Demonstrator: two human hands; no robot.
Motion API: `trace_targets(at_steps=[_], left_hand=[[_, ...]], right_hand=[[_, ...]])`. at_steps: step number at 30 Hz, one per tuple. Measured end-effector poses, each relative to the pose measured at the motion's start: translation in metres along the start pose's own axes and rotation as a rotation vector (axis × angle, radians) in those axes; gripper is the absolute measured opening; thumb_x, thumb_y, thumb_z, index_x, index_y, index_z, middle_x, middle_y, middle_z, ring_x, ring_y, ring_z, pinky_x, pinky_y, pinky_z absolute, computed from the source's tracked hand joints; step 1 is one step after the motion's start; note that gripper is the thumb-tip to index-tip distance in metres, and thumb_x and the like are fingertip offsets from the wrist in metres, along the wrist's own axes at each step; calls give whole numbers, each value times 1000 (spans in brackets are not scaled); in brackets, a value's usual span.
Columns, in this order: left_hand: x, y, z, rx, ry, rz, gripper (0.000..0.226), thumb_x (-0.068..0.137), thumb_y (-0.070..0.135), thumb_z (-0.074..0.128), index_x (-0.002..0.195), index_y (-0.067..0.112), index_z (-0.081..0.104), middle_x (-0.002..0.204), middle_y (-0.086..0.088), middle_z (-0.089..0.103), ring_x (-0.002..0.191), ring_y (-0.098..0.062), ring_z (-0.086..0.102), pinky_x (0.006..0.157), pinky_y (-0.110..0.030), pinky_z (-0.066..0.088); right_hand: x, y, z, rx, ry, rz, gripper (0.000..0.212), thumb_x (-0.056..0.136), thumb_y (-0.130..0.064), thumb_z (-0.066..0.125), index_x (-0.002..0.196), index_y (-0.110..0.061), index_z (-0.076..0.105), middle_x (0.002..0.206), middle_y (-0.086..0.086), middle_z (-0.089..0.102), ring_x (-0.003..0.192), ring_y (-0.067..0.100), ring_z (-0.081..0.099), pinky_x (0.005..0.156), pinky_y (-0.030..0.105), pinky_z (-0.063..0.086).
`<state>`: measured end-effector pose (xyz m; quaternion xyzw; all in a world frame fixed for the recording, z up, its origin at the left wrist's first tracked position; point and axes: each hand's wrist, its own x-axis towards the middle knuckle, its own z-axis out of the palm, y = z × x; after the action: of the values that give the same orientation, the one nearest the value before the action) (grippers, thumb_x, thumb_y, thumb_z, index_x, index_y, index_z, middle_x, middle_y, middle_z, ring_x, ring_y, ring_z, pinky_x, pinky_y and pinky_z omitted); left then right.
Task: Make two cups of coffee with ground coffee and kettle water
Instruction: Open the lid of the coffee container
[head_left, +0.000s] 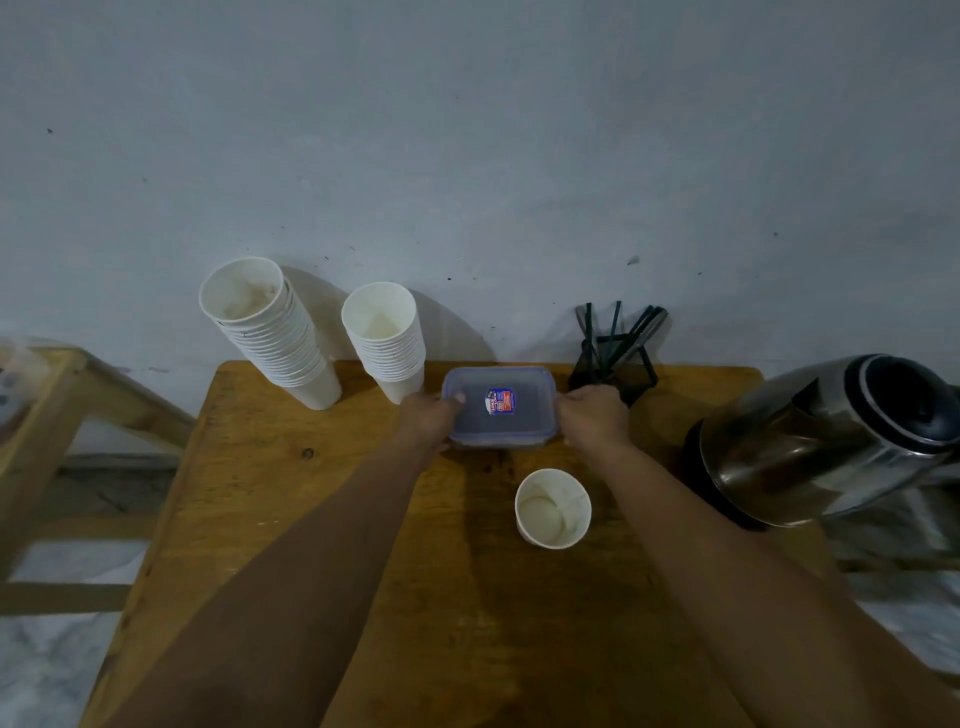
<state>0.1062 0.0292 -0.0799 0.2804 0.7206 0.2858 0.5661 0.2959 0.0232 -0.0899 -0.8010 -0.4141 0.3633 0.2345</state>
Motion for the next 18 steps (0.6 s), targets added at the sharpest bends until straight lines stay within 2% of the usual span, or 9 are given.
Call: trace_targets(at_steps=[2, 5, 7, 9, 11, 13, 16, 18], left_hand=[[1, -3, -2, -22, 1, -10, 45, 92, 19, 64, 130, 0, 48, 132, -15, 53, 115, -31, 54, 82, -38, 47], [2, -3, -3, -64, -5, -34, 44, 90, 17, 67, 127, 0, 49, 128, -14, 55, 108, -28, 55, 80, -36, 48], [3, -2, -3, -87, -15, -54, 47, 90, 17, 66, 130, 1, 47, 126, -13, 55, 104, -26, 54, 78, -35, 48], [3, -1, -4, -89, -37, -79, 45, 91, 17, 65, 130, 3, 48, 127, -14, 56, 102, -25, 54, 77, -34, 48], [2, 0, -5, -89, -60, -112, 42, 93, 17, 63, 129, 4, 48, 128, -15, 56, 100, -25, 54, 69, -33, 48], [2, 0, -6, -101, -89, -131, 41, 94, 17, 61, 131, 5, 47, 127, -15, 55, 99, -25, 52, 65, -31, 47], [2, 0, -2, -108, -85, -100, 29, 97, 15, 56, 124, 10, 46, 113, -7, 50, 101, -23, 48, 79, -34, 45], [-1, 0, -2, -104, -76, -69, 31, 97, 16, 55, 127, 14, 45, 111, -4, 47, 101, -22, 48, 80, -35, 46]], right_hand=[[0, 0, 3, 6, -32, 41, 21, 92, -21, 58, 82, -6, 69, 80, 10, 68, 73, 28, 69, 71, 42, 62], [1, 1, 9, 38, -99, 121, 19, 94, -20, 55, 95, -5, 66, 89, 10, 64, 79, 29, 66, 77, 48, 61], [0, 2, 12, 105, -173, 182, 18, 97, -19, 52, 107, -7, 62, 99, 11, 62, 85, 26, 62, 80, 45, 61], [0, 1, 11, 232, -231, 271, 25, 99, -18, 51, 121, -8, 55, 115, 12, 59, 96, 25, 58, 78, 37, 56], [1, 2, 9, 360, -295, 352, 31, 99, -18, 51, 128, -10, 47, 122, 13, 56, 103, 25, 54, 74, 35, 49], [4, 5, 6, 414, -352, 393, 35, 98, -19, 55, 130, -9, 46, 120, 13, 59, 99, 24, 54, 69, 34, 46], [6, 12, 4, 433, -396, 414, 41, 97, -19, 59, 135, -10, 46, 100, 9, 62, 80, 18, 53, 59, 33, 42], [6, 17, 5, 453, -391, 411, 43, 96, -18, 59, 136, -8, 45, 96, 9, 63, 75, 17, 53, 56, 33, 41]])
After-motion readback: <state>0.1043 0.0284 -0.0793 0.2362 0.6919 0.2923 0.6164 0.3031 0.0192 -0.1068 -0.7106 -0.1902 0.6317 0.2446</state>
